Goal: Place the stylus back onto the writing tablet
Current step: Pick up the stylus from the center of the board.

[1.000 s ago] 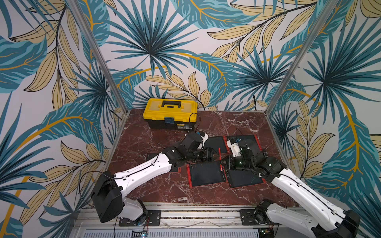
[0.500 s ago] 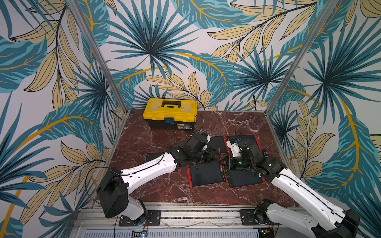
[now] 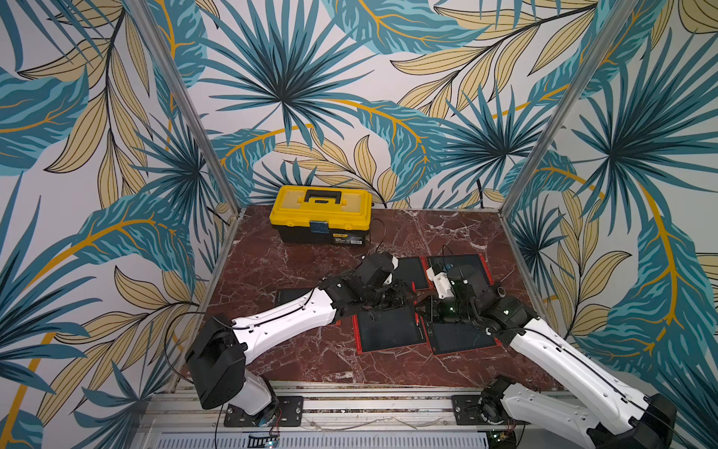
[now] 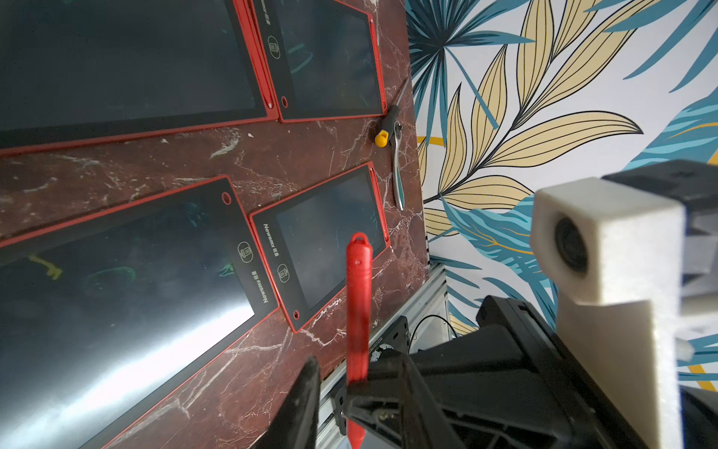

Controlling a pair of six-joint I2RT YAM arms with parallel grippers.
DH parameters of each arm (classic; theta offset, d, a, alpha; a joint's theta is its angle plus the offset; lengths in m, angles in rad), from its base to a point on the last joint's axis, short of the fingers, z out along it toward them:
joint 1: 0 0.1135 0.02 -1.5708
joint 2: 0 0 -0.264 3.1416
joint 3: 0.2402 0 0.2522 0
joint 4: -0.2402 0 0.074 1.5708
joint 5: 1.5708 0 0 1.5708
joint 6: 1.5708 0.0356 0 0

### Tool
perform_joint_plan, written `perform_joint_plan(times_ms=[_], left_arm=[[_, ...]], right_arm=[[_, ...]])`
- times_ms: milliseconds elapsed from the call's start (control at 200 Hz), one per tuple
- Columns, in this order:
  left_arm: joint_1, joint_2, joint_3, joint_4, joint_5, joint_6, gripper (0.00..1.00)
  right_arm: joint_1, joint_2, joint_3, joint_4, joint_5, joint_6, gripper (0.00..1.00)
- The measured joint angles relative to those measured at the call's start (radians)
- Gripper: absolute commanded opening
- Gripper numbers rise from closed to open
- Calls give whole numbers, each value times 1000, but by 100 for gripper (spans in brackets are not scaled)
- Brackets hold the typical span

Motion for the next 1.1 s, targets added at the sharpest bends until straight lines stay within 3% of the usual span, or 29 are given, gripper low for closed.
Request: perform_joint_plan(times_ms=[841, 1101], left_arm=[[-4, 37, 0, 55, 5, -27, 19], [-4, 38, 0, 55, 5, -30, 21]], right_arm=[[11, 0, 0, 0, 18, 11, 0], [14, 3, 0, 0, 20, 13, 0]])
